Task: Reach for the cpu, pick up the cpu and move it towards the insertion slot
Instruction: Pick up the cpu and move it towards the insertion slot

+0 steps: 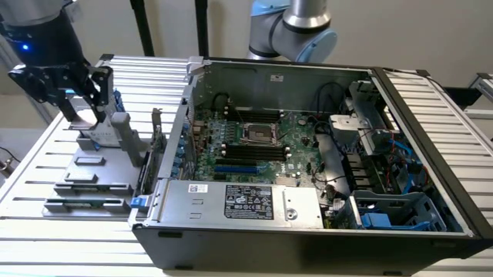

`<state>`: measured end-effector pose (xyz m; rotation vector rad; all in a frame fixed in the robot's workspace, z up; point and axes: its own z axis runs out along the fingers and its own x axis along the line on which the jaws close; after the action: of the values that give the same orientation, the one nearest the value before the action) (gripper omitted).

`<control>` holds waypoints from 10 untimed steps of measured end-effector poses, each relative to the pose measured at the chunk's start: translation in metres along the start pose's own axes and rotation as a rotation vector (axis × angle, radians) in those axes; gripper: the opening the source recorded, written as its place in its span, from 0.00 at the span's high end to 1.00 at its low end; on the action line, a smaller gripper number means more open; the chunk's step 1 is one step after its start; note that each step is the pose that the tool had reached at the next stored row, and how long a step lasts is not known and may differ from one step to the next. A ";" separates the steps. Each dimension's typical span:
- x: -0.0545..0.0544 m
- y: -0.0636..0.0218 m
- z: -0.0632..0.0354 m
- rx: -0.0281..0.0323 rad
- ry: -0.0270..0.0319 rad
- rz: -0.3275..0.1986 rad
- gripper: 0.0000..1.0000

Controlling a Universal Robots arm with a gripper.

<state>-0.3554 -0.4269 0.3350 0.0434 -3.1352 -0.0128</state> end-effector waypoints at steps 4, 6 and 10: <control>-0.018 -0.0003 -0.0173 -0.0020 0.0029 0.000 0.45; -0.027 -0.0006 -0.0231 -0.0034 0.0042 0.000 0.45; -0.045 -0.0010 -0.0285 -0.0091 0.0047 0.000 0.45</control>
<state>-0.3099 -0.4269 0.3632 0.0440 -3.1303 -0.0270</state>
